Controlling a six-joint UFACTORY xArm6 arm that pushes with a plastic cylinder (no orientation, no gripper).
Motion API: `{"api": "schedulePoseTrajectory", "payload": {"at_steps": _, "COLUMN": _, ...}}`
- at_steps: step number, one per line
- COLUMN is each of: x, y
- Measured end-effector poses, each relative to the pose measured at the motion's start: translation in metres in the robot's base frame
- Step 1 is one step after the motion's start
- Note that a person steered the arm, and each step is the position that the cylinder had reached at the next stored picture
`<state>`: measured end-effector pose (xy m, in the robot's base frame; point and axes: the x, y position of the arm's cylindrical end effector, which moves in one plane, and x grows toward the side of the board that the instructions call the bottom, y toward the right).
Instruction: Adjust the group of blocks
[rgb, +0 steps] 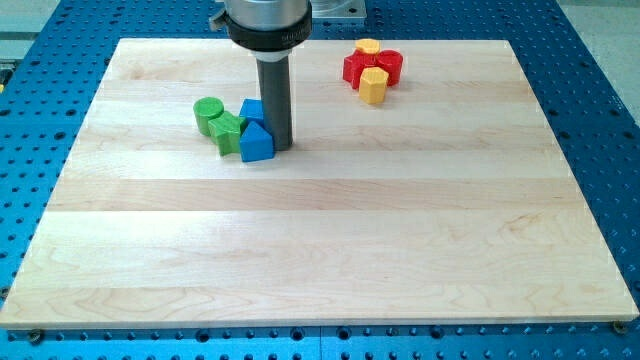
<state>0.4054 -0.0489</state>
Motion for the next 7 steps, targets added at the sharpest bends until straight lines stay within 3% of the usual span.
{"api": "schedulePoseTrajectory", "payload": {"at_steps": 1, "x": 0.020, "y": -0.043}}
{"api": "schedulePoseTrajectory", "payload": {"at_steps": 2, "x": 0.048, "y": -0.027}}
{"api": "schedulePoseTrajectory", "payload": {"at_steps": 4, "x": 0.008, "y": -0.039}}
{"api": "schedulePoseTrajectory", "payload": {"at_steps": 5, "x": 0.009, "y": -0.076}}
{"api": "schedulePoseTrajectory", "payload": {"at_steps": 6, "x": 0.024, "y": -0.040}}
{"api": "schedulePoseTrajectory", "payload": {"at_steps": 7, "x": 0.054, "y": -0.046}}
